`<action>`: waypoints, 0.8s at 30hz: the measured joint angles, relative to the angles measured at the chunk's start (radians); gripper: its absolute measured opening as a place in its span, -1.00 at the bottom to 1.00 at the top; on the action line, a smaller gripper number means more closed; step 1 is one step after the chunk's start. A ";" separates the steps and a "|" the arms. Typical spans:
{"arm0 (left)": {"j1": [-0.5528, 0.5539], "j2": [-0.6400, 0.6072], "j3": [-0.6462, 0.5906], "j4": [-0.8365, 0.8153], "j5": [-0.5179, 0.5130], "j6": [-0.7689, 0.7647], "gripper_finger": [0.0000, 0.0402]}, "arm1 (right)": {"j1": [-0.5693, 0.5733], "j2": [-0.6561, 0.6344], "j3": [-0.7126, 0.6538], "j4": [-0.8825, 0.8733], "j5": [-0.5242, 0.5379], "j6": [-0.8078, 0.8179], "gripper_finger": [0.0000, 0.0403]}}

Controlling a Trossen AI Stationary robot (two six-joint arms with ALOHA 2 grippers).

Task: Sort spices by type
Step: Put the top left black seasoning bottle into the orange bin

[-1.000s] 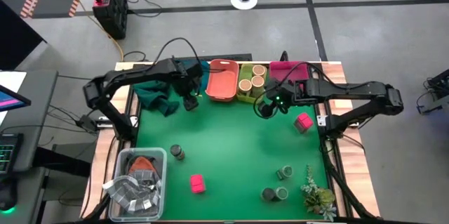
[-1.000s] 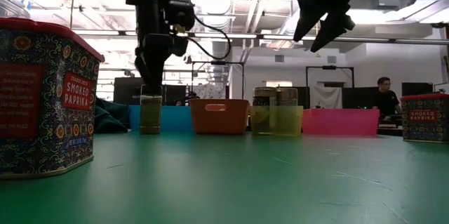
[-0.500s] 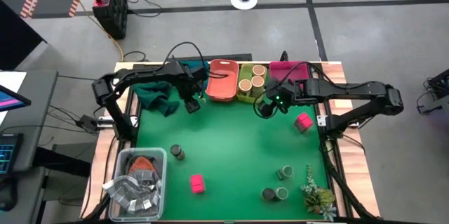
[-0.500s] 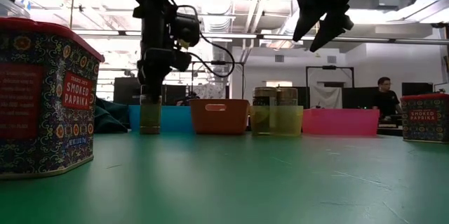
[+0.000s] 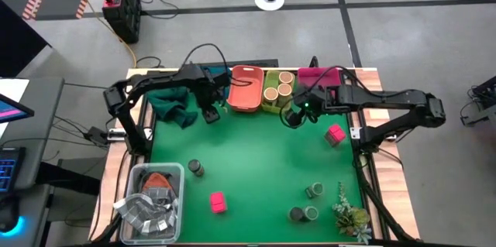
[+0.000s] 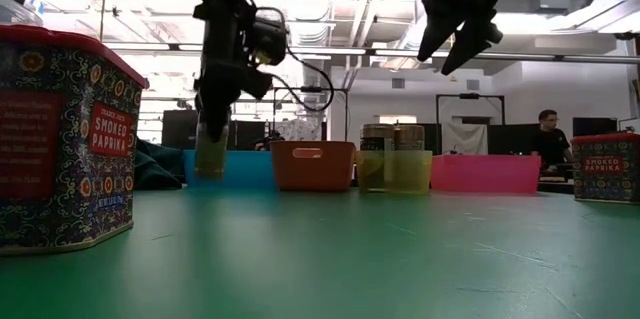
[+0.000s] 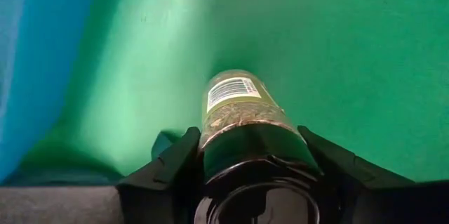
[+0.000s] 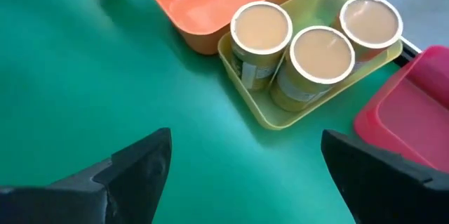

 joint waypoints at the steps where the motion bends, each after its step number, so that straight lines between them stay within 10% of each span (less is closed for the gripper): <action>1: 0.000 0.000 0.028 -0.021 0.013 0.003 -0.05 | -0.004 0.000 0.000 0.000 0.000 0.000 0.95; 12: -0.030 -0.001 0.375 0.031 0.068 0.029 0.01 | -0.002 0.000 0.000 0.004 0.000 -0.004 0.95; 24: 0.015 0.157 0.445 0.271 0.071 -0.042 0.03 | 0.000 0.000 0.000 0.025 -0.006 -0.001 0.95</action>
